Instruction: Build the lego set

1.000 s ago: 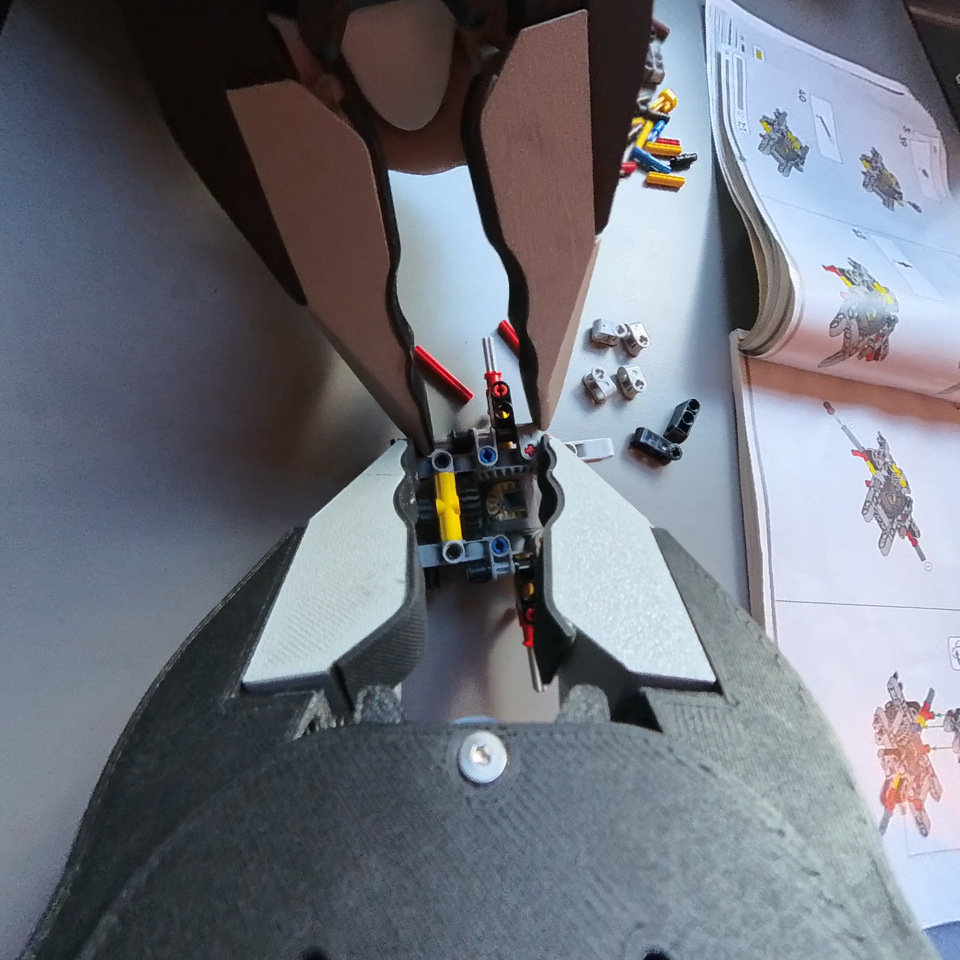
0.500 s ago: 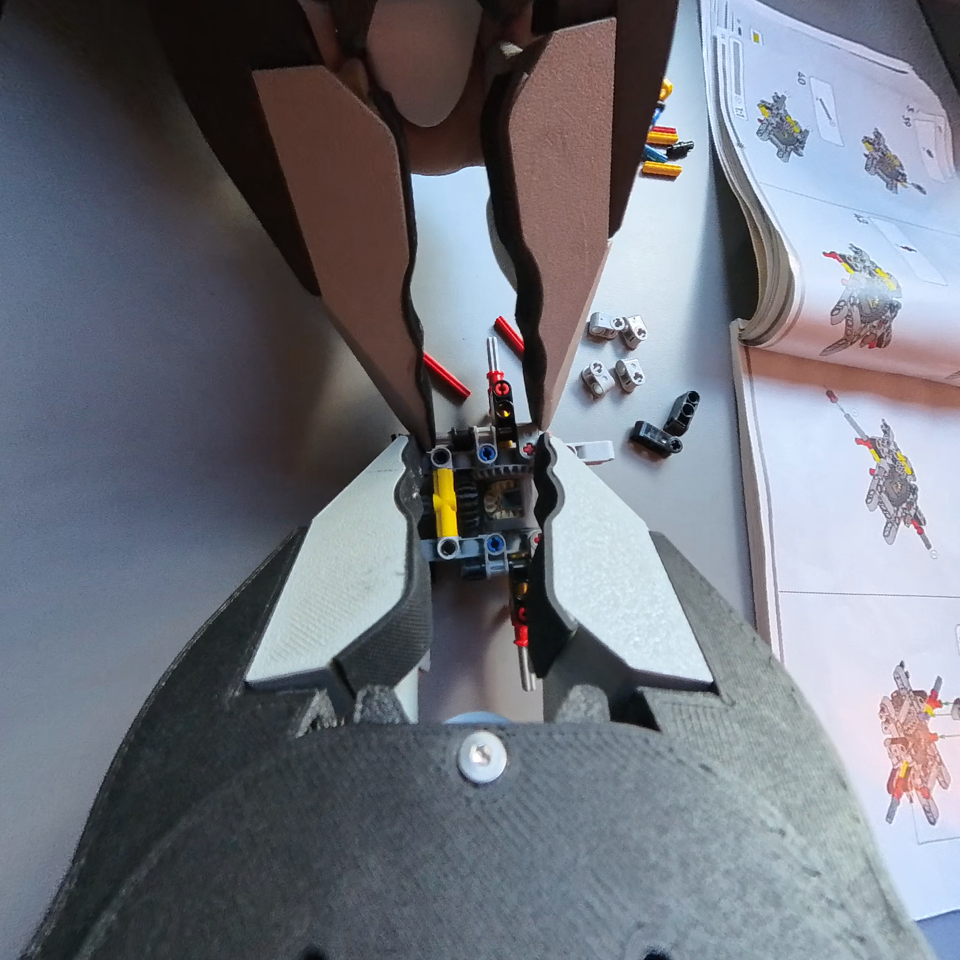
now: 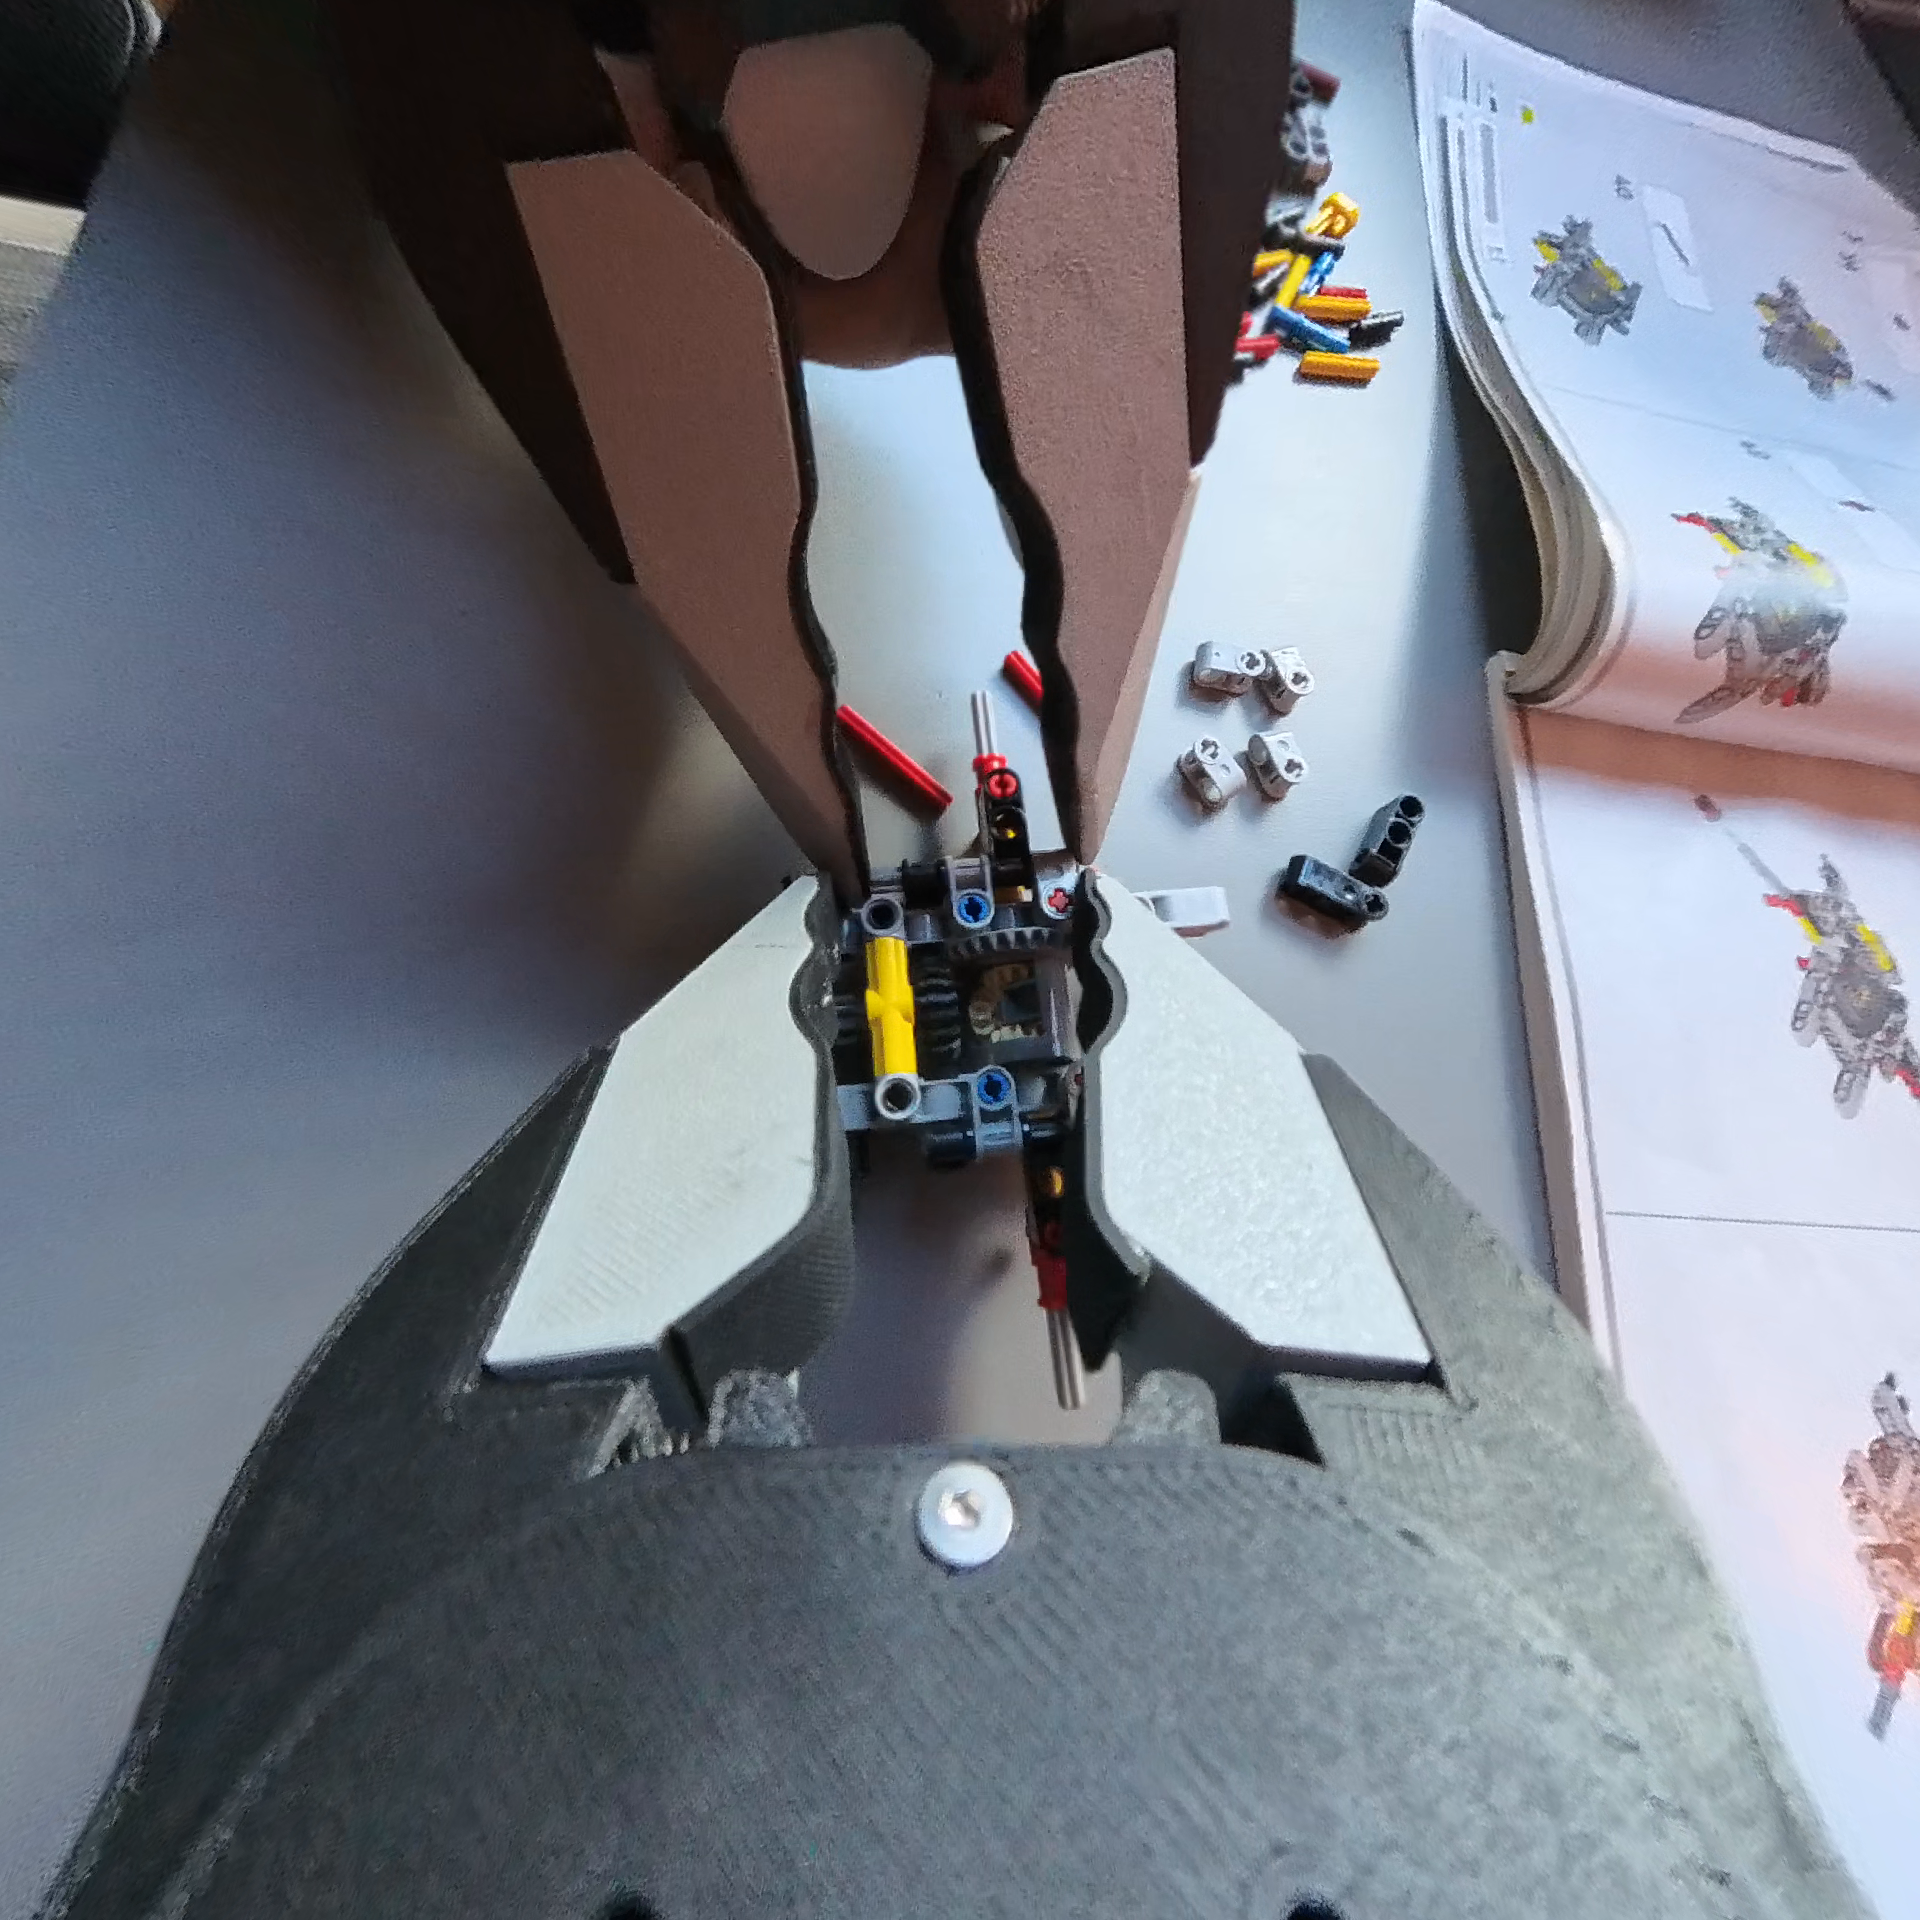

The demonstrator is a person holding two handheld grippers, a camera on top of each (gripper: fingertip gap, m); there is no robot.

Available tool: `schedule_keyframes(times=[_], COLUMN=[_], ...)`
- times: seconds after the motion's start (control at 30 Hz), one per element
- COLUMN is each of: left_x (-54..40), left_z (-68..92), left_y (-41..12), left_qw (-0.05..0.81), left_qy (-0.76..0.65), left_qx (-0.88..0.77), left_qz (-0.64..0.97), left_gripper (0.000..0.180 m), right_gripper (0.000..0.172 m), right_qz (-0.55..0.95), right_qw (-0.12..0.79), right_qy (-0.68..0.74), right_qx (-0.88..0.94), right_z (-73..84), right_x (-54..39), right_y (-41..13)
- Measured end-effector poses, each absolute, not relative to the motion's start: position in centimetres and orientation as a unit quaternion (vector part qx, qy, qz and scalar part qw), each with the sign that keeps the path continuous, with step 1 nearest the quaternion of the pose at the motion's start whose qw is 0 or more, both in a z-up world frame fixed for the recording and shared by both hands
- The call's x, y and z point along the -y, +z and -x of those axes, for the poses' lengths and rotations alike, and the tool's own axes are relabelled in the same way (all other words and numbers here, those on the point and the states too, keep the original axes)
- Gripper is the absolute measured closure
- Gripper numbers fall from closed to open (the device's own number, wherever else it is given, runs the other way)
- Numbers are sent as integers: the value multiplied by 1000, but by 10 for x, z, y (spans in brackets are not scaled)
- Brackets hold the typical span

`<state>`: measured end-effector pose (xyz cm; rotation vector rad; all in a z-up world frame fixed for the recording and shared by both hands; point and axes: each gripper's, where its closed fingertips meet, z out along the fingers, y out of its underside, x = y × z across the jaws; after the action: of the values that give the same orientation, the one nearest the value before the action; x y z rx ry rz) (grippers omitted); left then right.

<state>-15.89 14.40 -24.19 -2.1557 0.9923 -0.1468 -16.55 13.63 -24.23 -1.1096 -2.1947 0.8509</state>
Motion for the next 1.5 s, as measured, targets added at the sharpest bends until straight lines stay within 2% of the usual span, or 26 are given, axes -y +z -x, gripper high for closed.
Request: schedule_keyframes(times=[0.33,0.4,0.5,0.63,0.77,0.9,1.1,1.3,1.5], left_x=[-138,-140,-140,-134,-132,-142,-147,-147,-146], left_z=[160,165,171,177,177,181,174,173,171], left_y=[-240,-238,-233,-227,-231,-241,-241,-239,-228], left_qw=[373,376,385,402,400,394,420,436,490], left_qy=[-51,-51,-78,-122,-150,-108,-112,-92,-8], left_qx=[-388,-367,-343,-329,-323,-333,-337,-348,-397], left_qz=[841,849,854,846,845,850,835,825,776], left_gripper=[143,129,119,117,128,141,174,175,175], right_gripper=[128,128,129,127,127,127,128,128,129], right_qz=[391,389,390,393,393,393,394,384,356], right_qw=[289,288,291,317,315,315,319,332,398], right_qy=[328,339,351,310,312,312,310,307,270], right_qx=[810,806,800,806,806,805,805,805,801], right_z=[165,165,166,166,167,167,167,166,166], right_x=[-130,-128,-126,-140,-139,-140,-140,-140,-141], right_y=[-240,-238,-235,-242,-242,-242,-242,-240,-229])
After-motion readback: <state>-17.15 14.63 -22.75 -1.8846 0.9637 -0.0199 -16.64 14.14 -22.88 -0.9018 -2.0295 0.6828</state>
